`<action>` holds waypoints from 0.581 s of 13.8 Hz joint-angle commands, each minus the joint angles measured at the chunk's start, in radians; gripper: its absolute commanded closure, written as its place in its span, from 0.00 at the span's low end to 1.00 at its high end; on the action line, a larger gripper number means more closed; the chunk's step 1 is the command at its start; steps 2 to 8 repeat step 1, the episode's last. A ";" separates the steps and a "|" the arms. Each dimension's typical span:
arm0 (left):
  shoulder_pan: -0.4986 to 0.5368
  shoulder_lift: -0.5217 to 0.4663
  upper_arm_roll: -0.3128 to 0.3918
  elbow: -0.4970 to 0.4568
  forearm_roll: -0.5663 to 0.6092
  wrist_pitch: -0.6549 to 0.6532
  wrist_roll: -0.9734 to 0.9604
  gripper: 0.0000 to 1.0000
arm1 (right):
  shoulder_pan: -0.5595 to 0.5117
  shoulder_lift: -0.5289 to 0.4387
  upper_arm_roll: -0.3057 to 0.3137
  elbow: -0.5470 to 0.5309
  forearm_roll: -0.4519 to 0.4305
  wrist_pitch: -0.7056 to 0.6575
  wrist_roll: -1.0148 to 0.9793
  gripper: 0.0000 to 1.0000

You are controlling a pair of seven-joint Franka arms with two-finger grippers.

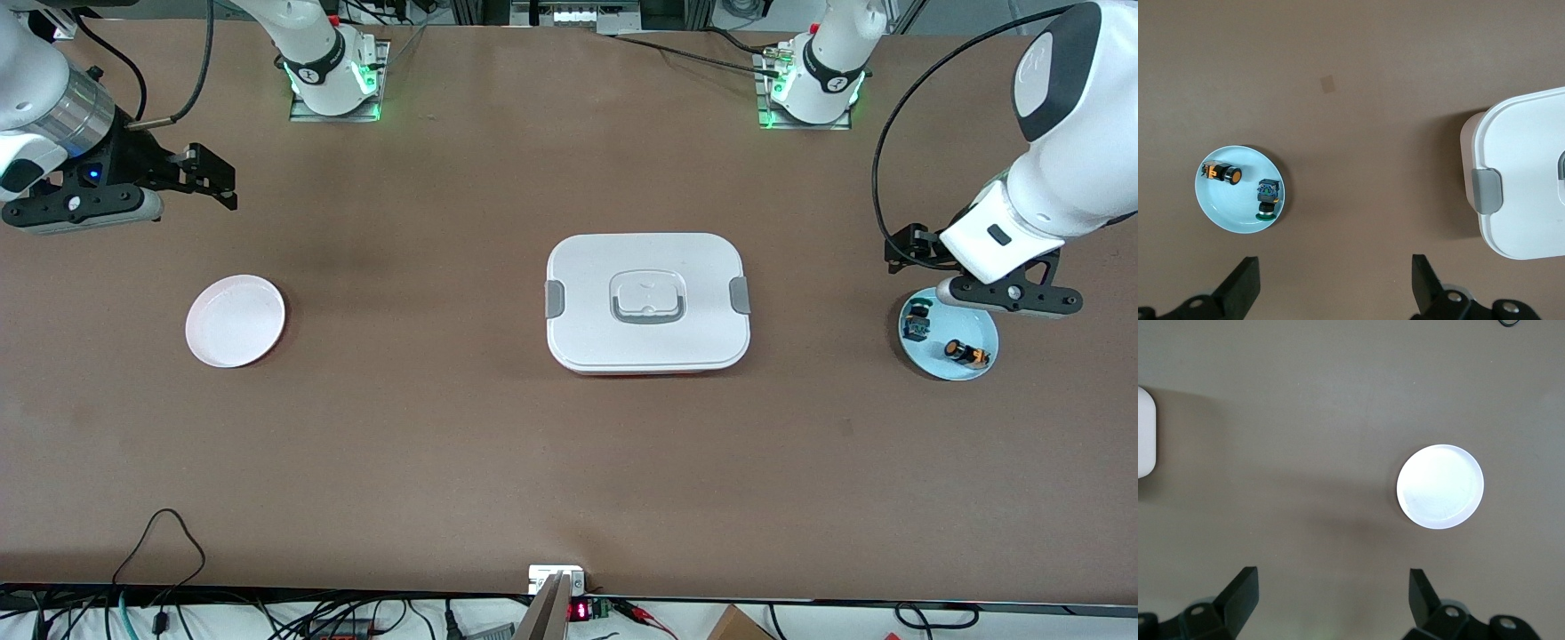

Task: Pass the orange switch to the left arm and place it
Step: 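Open the left gripper and raise it away from the blue plate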

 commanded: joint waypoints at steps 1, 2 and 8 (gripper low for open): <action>0.004 0.010 0.001 0.026 -0.003 -0.017 0.024 0.00 | -0.003 0.005 0.001 0.016 -0.011 -0.018 0.003 0.00; 0.004 0.010 0.001 0.026 -0.003 -0.017 0.024 0.00 | -0.003 0.005 0.001 0.016 -0.011 -0.018 0.003 0.00; 0.004 0.010 0.001 0.026 -0.003 -0.017 0.024 0.00 | -0.003 0.005 0.001 0.016 -0.011 -0.018 0.003 0.00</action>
